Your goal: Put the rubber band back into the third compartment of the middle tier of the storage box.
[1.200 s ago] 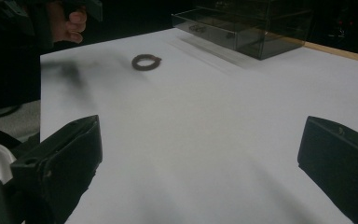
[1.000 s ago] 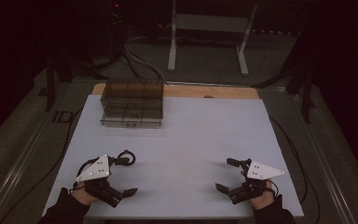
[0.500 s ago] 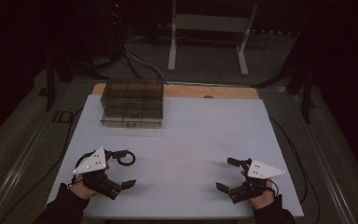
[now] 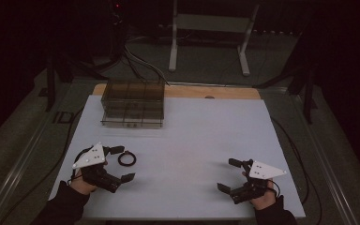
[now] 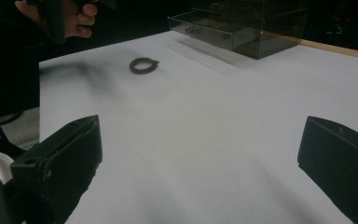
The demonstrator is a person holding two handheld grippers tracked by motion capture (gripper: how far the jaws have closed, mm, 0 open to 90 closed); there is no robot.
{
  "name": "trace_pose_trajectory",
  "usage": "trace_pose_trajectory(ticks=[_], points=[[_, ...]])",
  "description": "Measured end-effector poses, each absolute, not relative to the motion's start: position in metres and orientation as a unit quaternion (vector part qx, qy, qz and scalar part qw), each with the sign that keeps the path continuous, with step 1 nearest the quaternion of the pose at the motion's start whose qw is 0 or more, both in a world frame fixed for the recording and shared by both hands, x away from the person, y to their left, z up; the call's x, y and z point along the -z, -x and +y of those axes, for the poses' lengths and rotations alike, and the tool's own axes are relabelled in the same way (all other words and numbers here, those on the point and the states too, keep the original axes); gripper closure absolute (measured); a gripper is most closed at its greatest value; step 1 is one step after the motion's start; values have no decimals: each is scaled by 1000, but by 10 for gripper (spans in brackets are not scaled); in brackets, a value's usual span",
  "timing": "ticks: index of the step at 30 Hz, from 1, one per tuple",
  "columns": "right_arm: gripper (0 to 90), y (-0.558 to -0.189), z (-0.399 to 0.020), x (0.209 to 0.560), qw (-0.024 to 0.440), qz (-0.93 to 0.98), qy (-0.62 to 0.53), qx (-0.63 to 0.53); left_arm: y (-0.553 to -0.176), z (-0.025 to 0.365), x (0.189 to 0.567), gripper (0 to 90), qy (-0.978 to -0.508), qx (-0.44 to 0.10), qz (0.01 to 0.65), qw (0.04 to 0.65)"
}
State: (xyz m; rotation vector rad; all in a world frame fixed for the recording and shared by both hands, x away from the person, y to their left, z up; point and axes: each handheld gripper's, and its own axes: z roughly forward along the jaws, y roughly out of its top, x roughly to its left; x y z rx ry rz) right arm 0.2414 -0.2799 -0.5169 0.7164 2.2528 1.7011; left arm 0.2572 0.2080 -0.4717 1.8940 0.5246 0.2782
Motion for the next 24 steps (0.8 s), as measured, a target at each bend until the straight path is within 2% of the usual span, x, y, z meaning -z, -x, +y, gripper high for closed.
trace_pose_trajectory(ticks=[10,24], points=[[0,-242,-280,517,115,768,-245,-581,-270,219,473,3,-786,-131,259,546],[0,-241,-281,516,119,767,-244,-581,-286,224,489,3,-789,-145,305,513]])
